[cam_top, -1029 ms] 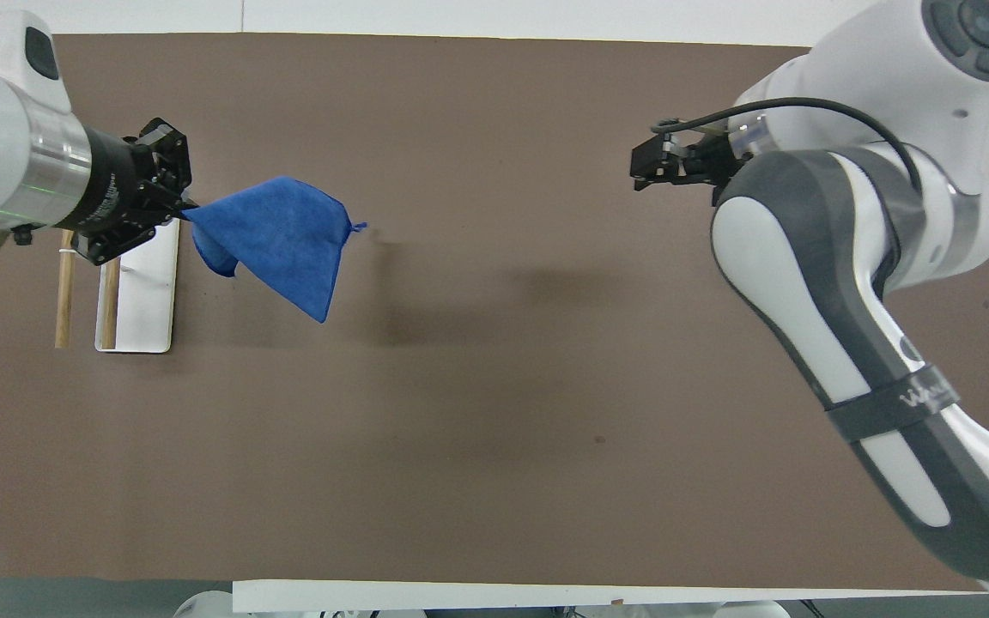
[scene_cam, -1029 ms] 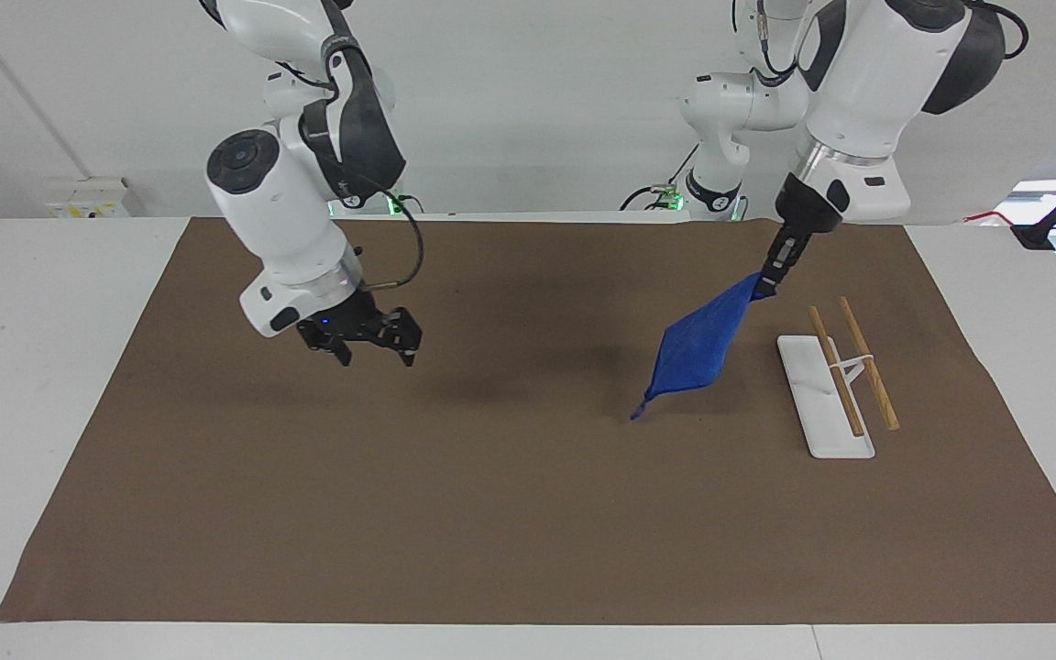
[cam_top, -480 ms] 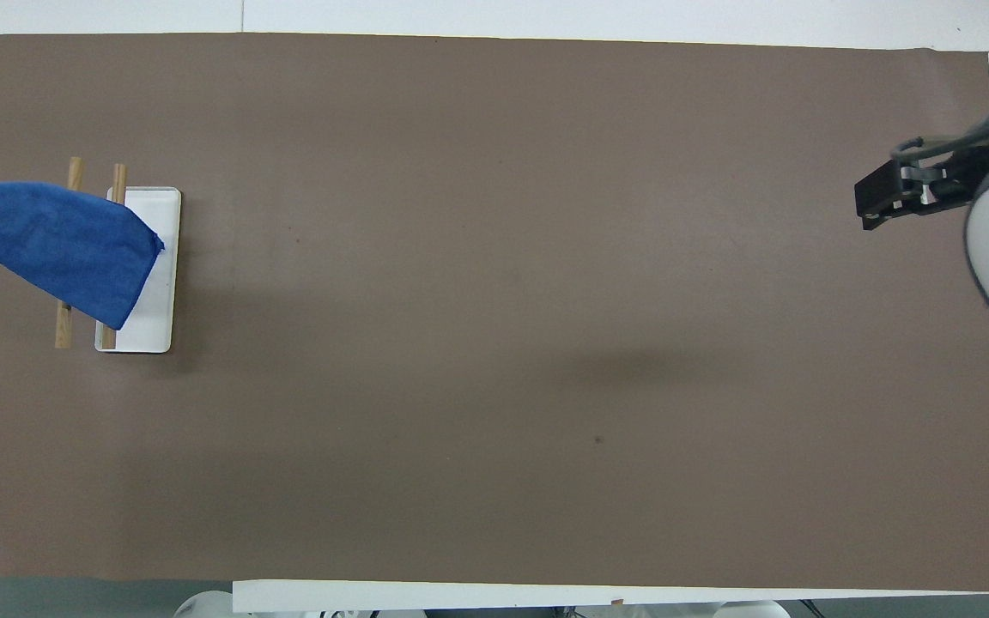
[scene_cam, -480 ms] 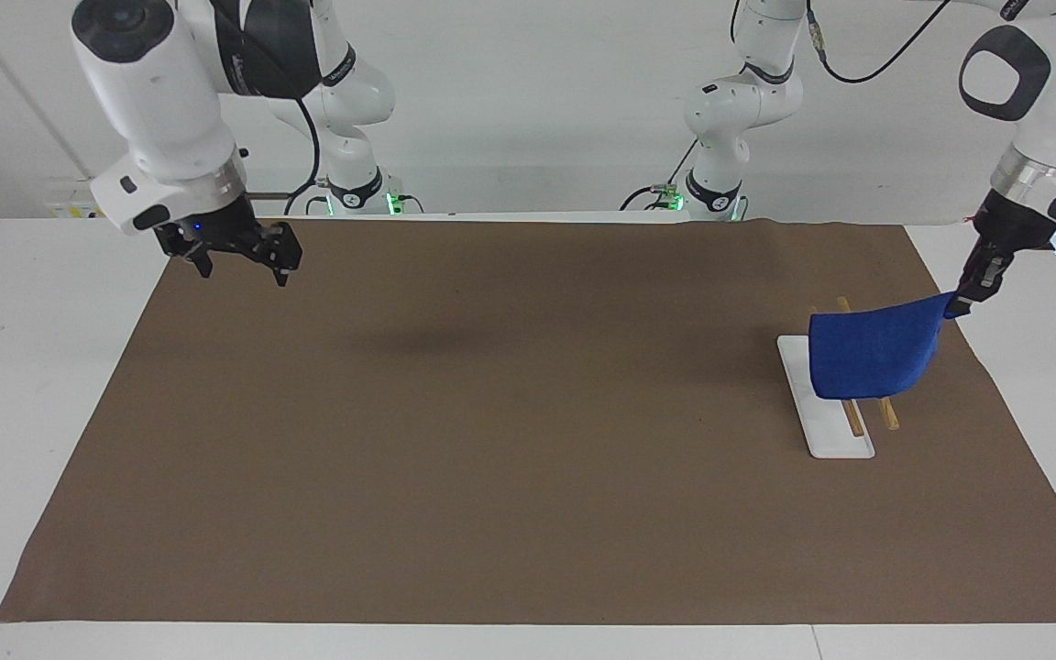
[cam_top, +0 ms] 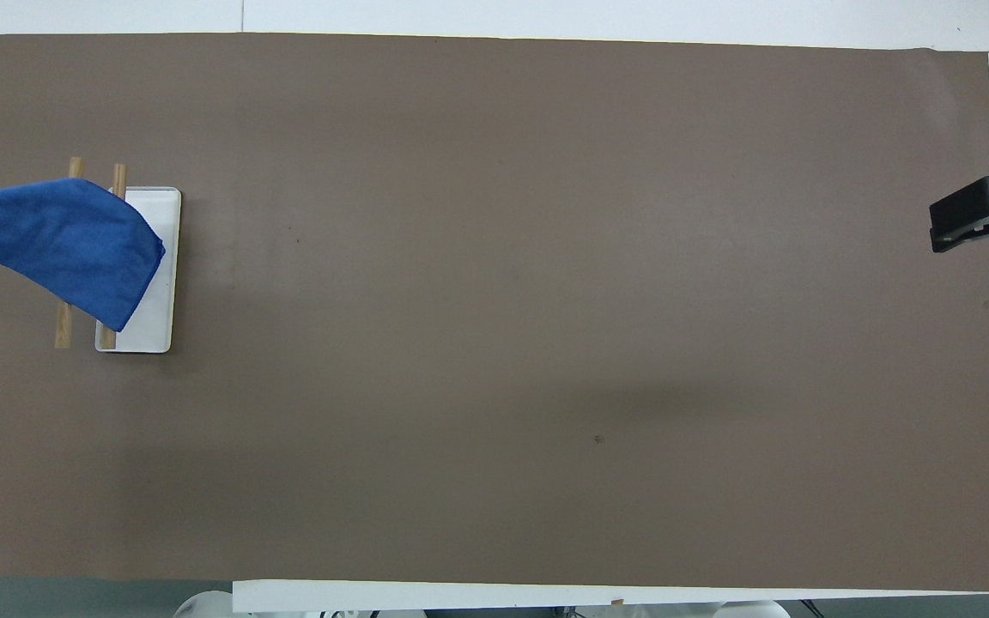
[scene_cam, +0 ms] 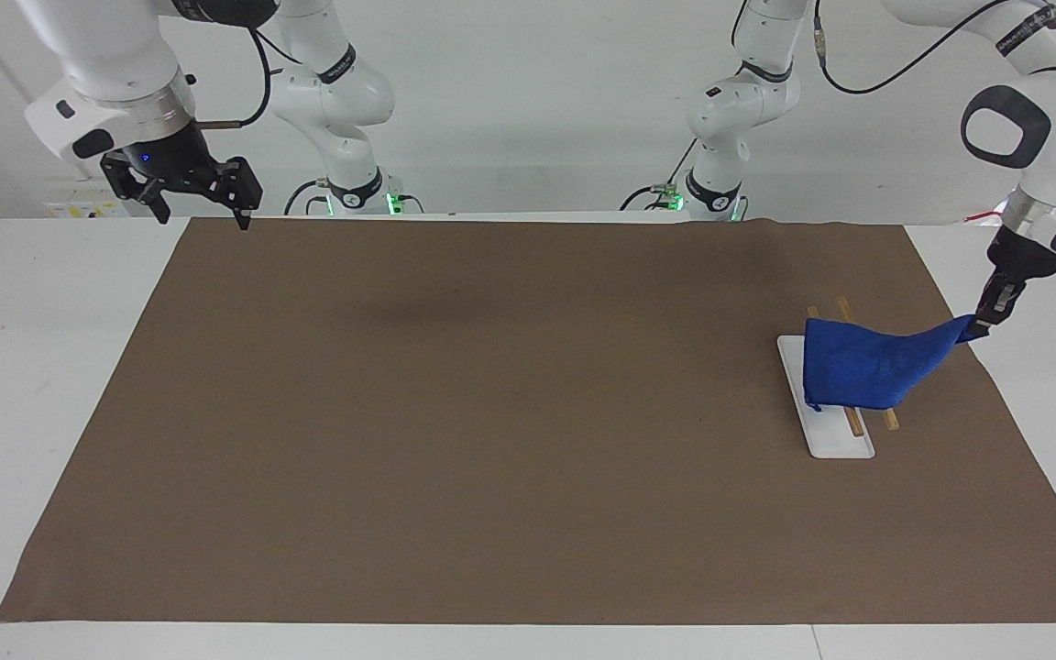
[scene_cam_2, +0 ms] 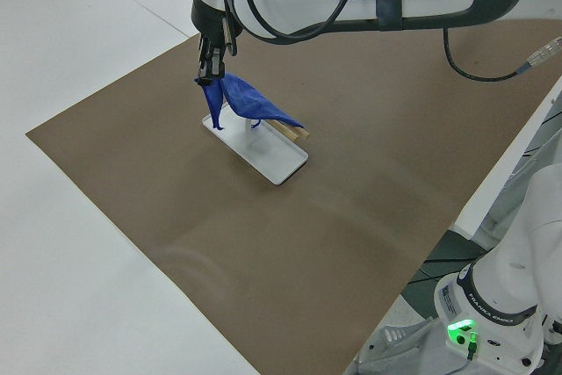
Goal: Right arm passes towel to left arm to hang
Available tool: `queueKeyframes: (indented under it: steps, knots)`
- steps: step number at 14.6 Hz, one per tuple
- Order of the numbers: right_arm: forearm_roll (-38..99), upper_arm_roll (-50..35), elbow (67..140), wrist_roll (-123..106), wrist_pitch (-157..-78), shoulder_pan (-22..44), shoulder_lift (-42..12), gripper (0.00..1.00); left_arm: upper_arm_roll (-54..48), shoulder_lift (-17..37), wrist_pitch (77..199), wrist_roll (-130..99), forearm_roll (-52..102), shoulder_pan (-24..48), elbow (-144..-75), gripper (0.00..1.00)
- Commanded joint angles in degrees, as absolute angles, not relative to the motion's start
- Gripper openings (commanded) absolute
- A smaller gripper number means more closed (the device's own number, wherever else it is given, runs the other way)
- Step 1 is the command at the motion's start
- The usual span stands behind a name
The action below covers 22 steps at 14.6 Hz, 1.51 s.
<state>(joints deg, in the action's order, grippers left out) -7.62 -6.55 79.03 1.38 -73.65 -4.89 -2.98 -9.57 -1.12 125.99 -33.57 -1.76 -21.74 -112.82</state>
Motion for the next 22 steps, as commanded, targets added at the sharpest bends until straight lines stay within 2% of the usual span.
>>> queueKeyframes:
  steps: [1, 4, 6, 9, 13, 16, 19, 22]
  knots:
    - [-6.5, -7.0, 80.9, 0.1, -73.5, -6.5, -1.6, 1.00, -10.2, -2.5, 129.4, -32.2, -2.2, -23.9, -116.2, 1.00]
    - [-6.3, -7.0, 81.4, -0.6, -73.4, -6.7, -1.4, 1.00, -10.2, -2.3, 128.5, -32.8, -2.2, -23.7, -114.8, 1.00]
    - [-5.4, -7.0, 81.5, -1.7, -72.9, -7.9, -1.3, 1.00, -10.4, -1.9, 126.1, -32.3, -2.2, -23.3, -110.6, 1.00]
    - [-5.3, -7.0, 82.4, -1.9, -72.9, -8.9, -0.6, 1.00, -12.2, -2.2, 109.5, -31.2, -2.3, -19.6, -101.6, 1.00]
    - [-5.4, -7.3, 82.4, -1.9, -73.0, -8.2, -0.6, 1.00, -12.4, -2.2, 91.3, -16.7, -2.4, -13.5, -91.2, 1.00]
    - [-5.0, -7.3, 82.4, -1.9, -73.0, -8.5, -0.6, 1.00, -12.8, -2.5, 85.0, -4.0, -3.0, -11.9, -89.6, 1.00]
    - [-2.9, -7.2, 82.4, -1.9, -73.0, -9.1, -0.6, 1.00, -13.3, -2.9, 85.5, 1.8, -3.0, -11.6, -90.1, 1.00]
    - [-2.9, -7.1, 82.4, -1.9, -72.9, -9.1, -0.6, 1.00, -13.3, 0.3, 85.8, 2.1, -3.0, -9.9, -89.2, 1.00]
